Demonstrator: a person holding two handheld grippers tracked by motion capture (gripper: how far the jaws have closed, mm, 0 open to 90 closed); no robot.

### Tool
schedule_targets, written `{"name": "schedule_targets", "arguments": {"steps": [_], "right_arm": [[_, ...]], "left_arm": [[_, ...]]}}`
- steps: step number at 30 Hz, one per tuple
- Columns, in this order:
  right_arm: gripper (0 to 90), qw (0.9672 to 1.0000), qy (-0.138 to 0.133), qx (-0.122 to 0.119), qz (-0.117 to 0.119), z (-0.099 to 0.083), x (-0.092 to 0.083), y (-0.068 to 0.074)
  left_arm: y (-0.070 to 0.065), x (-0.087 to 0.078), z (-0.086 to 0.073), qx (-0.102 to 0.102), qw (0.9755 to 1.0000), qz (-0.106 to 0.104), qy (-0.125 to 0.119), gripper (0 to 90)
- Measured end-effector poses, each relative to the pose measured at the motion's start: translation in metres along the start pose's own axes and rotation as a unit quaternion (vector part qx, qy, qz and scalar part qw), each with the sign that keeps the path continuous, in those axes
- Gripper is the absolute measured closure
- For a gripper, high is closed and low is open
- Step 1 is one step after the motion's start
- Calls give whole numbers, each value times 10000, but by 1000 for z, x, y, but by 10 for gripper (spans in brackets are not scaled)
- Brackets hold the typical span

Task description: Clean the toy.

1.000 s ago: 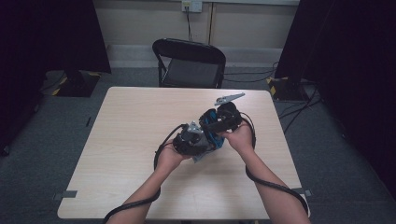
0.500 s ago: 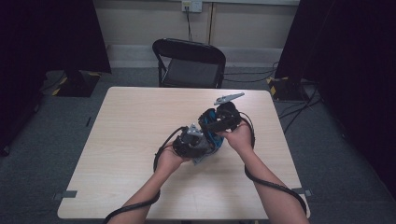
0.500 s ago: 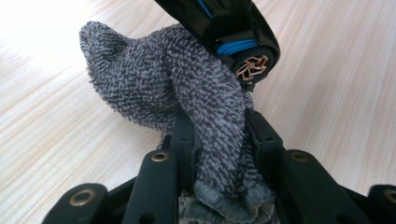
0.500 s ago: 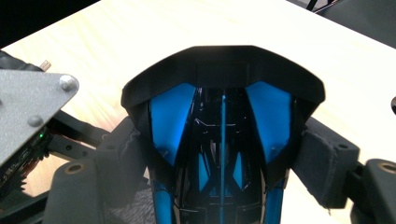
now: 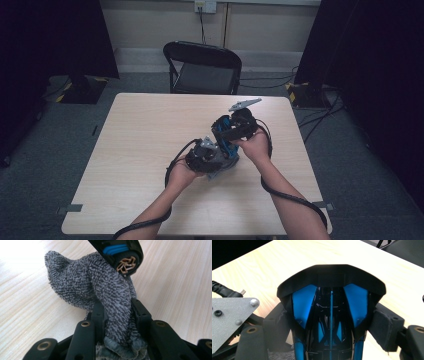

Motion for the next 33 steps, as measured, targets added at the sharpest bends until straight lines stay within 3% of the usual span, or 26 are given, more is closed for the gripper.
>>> {"name": "schedule_targets", "arguments": {"steps": [24,28,33], "right_arm": [[255,9996,-227,101,-127,20,-14,-11],[255,9996,-214,96,-136,20,-16,-13],[255,9996,-187,155,-142,13,-17,-16]], "left_arm": [[-25,6,-4,240,9988,-407,103,685],[-15,-5,-7,188,9993,-299,82,685],[11,-28,-10,17,10000,36,24,685]]}}
Point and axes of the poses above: each handheld gripper's, and its own axes: x roughly forward along the jaws, z roughly out of its top, y roughly to its left, the point moved 5 cm from there along x, roughly forward along the jaws, and after that the axes turned 7 degrees about -y, right-handed, at the moved point
